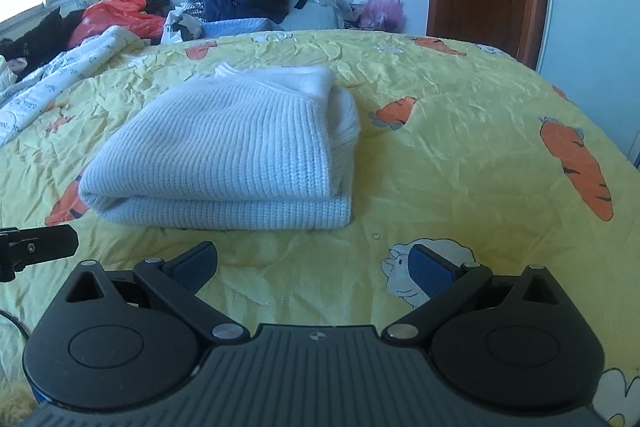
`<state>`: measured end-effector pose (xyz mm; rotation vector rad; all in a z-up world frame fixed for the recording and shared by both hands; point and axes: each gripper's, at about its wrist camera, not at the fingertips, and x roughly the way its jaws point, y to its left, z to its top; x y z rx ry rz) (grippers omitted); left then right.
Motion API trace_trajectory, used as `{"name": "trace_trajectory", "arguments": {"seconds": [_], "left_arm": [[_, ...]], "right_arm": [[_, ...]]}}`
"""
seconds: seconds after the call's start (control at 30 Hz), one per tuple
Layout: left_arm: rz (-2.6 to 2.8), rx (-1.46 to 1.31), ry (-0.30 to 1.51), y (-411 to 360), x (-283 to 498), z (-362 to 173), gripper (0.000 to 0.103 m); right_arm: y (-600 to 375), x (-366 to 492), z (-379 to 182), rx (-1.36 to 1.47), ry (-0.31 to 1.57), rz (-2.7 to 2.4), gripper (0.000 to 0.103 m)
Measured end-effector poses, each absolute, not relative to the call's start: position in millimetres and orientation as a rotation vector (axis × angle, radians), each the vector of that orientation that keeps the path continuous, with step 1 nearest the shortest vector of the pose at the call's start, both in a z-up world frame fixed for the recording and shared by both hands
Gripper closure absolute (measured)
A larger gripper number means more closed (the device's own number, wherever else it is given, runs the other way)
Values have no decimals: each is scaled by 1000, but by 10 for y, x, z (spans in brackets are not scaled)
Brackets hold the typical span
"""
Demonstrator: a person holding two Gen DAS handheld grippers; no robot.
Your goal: Fold small clothes
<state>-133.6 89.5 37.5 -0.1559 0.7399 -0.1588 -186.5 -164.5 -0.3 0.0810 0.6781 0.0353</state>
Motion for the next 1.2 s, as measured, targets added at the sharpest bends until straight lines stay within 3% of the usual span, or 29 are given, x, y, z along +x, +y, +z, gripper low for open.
{"name": "trace_trajectory", "arguments": {"seconds": [1.2], "left_arm": [[-74,33,611,629,-1534,572,0]], "right_arm": [[-1655,-1874,-33,100,684,38,0]]}}
